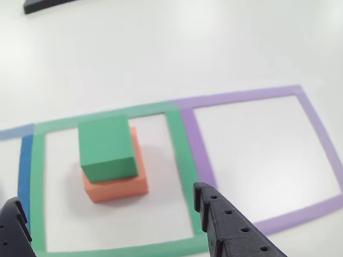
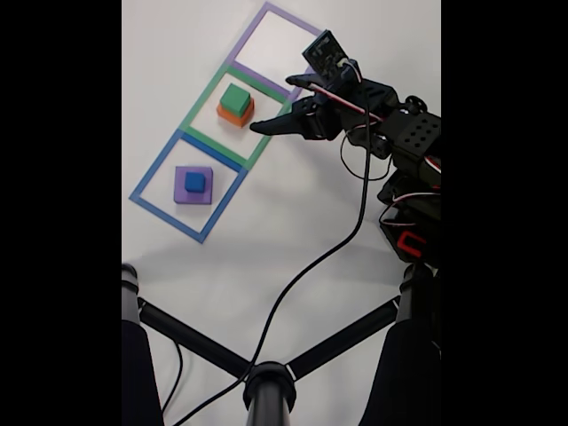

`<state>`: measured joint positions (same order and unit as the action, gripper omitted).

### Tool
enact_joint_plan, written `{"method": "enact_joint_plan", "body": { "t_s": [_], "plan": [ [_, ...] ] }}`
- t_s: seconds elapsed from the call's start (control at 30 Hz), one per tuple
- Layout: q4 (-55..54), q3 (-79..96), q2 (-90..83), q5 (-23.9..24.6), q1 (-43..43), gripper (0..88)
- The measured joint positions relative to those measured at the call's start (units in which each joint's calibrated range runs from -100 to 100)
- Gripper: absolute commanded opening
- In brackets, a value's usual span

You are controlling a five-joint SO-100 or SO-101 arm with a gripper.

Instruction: Tower of hanoi

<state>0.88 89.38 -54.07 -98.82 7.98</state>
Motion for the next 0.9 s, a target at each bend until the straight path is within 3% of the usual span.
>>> {"method": "enact_joint_plan", "body": {
  "t_s": [0.2,0.43,0.9],
  "plan": [
    [-22.4,4.2,12.5,-0.4,-2.3,35.6],
    [-40.7,4.2,29.1,-0.4,-3.5,35.5],
    [-57.8,-2.0,50.7,-0.6,-4.1,34.3]
  ]
}}
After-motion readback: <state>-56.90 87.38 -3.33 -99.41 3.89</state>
